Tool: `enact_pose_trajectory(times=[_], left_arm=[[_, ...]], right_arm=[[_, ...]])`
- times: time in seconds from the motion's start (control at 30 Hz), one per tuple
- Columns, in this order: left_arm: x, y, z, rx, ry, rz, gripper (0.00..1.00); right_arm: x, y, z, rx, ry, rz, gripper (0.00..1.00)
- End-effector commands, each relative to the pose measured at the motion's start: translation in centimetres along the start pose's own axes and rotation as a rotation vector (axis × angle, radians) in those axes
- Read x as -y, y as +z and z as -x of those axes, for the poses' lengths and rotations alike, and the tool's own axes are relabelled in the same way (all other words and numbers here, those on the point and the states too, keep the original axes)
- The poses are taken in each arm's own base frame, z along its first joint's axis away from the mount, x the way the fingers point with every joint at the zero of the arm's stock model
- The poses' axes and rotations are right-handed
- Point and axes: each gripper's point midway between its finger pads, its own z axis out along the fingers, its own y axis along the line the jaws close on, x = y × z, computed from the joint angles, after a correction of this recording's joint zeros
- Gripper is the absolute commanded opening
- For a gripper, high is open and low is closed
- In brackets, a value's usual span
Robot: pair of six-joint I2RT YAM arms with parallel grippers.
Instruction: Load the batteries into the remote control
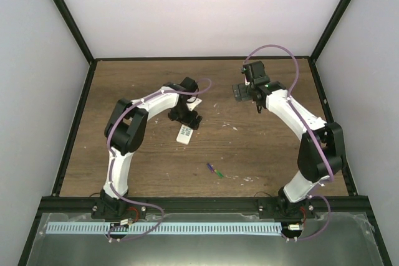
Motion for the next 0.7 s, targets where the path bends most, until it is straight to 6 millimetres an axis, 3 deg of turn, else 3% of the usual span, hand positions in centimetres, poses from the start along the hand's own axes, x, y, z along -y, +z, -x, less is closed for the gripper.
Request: enact_pose_trajectory(times=[0.0, 0.13, 0.37, 0.5, 0.67], left_arm=[[-0.2, 0.8, 0.0, -0.020, 0.011, 0.012, 0.88], [0.1, 1.1, 0.0, -0.032, 0.014, -0.010, 0.68], [0.6, 0.2, 0.9, -0.008, 0.009, -0.037, 0.54], [1.0, -2.8, 3.8, 0.114, -0.070, -0.158, 0.51], [-1.7, -9.0, 7.5, 0.356, -0.256, -0.301, 0.48]], right_arm=[[0.0, 0.3, -0.1, -0.005, -0.009, -0.007, 1.00], [-0.1, 0.4, -0.2, -0.005, -0.009, 0.000, 1.00], [-0.6, 0.4, -0.2, -0.004, -0.023, 0.029, 1.00], [-2.5, 0.1, -0.4, 0.001, -0.043, 0.142, 0.99], [-6.7, -2.9, -0.3, 0.104, -0.011, 0.427, 0.97]])
